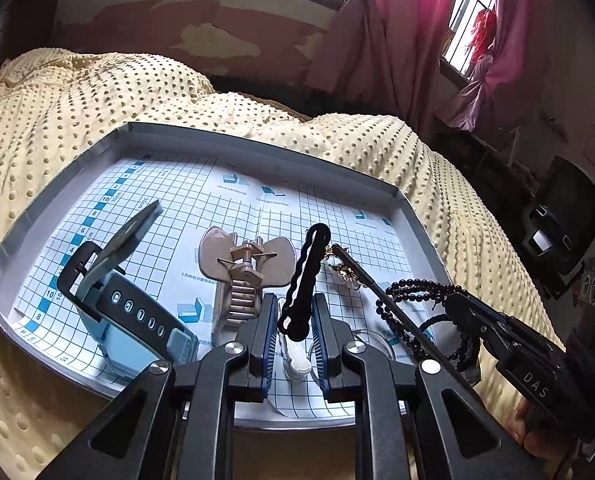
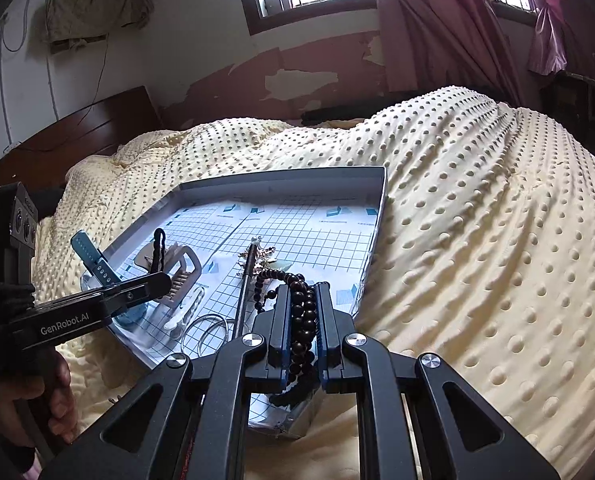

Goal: Organize jewelry
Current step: 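Lower both items into the tray and open both tools to release them, then withdraw both open tools from the tray toward the last jewelry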

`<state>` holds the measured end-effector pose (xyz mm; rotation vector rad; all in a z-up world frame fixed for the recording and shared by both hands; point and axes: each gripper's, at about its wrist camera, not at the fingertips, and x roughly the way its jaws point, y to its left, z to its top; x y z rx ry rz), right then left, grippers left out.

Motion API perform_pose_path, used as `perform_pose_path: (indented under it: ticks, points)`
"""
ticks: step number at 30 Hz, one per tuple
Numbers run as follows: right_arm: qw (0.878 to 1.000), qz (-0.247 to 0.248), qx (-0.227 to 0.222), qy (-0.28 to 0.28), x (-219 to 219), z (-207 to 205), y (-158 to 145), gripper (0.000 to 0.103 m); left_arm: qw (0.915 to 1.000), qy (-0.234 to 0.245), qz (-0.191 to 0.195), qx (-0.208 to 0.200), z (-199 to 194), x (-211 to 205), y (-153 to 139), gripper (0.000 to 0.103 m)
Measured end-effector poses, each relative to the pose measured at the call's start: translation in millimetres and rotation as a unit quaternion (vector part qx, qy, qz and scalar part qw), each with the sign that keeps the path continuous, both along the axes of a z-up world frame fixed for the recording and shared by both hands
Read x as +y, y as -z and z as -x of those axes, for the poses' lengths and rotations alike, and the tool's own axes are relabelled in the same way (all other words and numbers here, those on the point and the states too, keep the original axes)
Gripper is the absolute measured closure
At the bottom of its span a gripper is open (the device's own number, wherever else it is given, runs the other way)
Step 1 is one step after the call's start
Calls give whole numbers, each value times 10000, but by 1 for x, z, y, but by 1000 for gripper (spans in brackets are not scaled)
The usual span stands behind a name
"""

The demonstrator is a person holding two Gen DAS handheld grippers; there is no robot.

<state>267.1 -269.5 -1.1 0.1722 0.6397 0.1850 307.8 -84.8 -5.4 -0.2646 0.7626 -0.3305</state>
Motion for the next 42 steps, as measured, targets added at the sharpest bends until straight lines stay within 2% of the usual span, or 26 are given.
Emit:
perform_pose_path:
  ticks: [6,9,11,14,15,17,21,23,26,30,34,39,42]
  points:
    - [9999,62,57,72,-4,1,-2,87,10000,-30,-12,65,3,3,0,87]
    - [10000,40,33,59,-8,4,-4,78,10000,-68,-5,60,7,5,-2,85]
    - [9999,84,-7,95,-9,7,-7,67,10000,-70,14,42,10,6,-5,80]
    - [9998,139,-76,92,-11,13,-12,66,9999,-97,-8,-40,16,7,-11,69]
    - [9998,175,-97,100,-12,15,-14,64,9999,-106,-1,-85,19,8,-13,62]
    - [9996,211,-166,130,-14,21,-18,56,9998,-136,33,-173,24,10,-19,45]
    - [9990,209,-333,214,-19,36,-29,49,9992,-122,85,-373,39,11,-30,27]
    - [9985,208,-431,248,-20,44,-35,42,9985,-153,30,-519,50,11,-37,11]
    - [9976,232,-590,276,-20,60,-44,34,9968,-225,65,-768,67,15,-46,0]
    - [9963,222,-780,298,-19,84,-50,24,9939,-372,199,-1017,93,26,-53,0]
    - [9952,225,-920,256,-13,108,-49,1,9937,-458,145,-1014,117,39,-49,0]
    - [9930,392,-1077,274,-1,140,-45,1,9907,-536,64,-1246,150,56,-48,0]
    - [9911,502,-1199,271,5,159,-46,1,9879,-525,-134,-1450,171,63,-48,0]
